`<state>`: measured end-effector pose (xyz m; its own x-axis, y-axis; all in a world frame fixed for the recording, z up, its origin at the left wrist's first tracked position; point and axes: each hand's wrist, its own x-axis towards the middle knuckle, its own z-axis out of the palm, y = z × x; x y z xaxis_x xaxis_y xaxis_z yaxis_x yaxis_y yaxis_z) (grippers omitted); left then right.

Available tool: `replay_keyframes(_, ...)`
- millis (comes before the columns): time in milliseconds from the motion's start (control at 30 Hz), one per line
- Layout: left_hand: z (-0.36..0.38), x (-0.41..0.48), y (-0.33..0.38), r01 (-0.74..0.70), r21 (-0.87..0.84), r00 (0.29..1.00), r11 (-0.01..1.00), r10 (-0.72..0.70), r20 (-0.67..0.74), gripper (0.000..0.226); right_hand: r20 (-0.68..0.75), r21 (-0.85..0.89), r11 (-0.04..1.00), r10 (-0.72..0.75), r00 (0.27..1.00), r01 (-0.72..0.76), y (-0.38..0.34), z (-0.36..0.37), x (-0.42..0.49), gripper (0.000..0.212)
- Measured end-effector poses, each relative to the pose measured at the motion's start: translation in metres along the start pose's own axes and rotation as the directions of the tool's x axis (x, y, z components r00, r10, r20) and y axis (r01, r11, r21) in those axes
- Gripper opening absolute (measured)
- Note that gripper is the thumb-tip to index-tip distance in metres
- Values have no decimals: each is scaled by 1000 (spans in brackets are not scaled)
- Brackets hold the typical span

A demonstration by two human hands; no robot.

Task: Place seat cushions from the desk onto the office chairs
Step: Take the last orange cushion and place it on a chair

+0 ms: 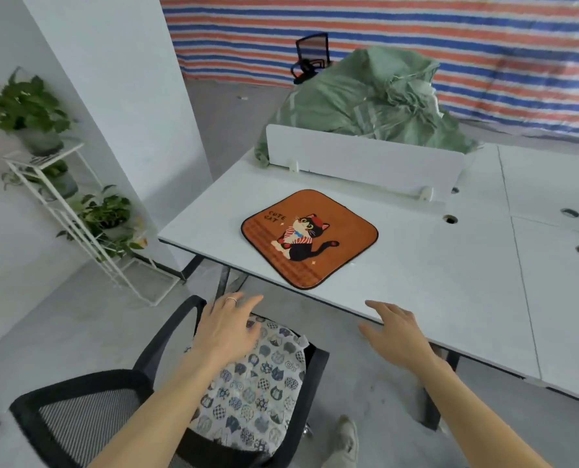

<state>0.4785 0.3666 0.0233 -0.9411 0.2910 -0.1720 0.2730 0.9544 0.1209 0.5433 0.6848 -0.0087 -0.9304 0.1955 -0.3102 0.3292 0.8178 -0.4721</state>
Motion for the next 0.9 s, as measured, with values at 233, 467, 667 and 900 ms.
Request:
replay_keyframes(233, 43, 186, -6, 149, -7, 971, 989, -145, 188, 59, 113, -93, 974, 216, 970, -206, 4, 19, 223, 87)
replay_keyframes(467, 88, 287, 13, 138, -4, 949, 990, -131, 287, 57, 152, -240, 933, 310, 938, -270, -2, 61, 359, 101)
replay_keyframes(667, 103, 325, 5, 323, -41, 920, 946, -303, 247, 61, 308, -267, 962, 137, 941, -53, 30, 46, 385, 101)
replay_keyframes(900, 124, 319, -22, 664, -88, 682, 742, -553, 478, 76, 162, -191, 976, 134, 978, -102, 55, 18, 366, 84)
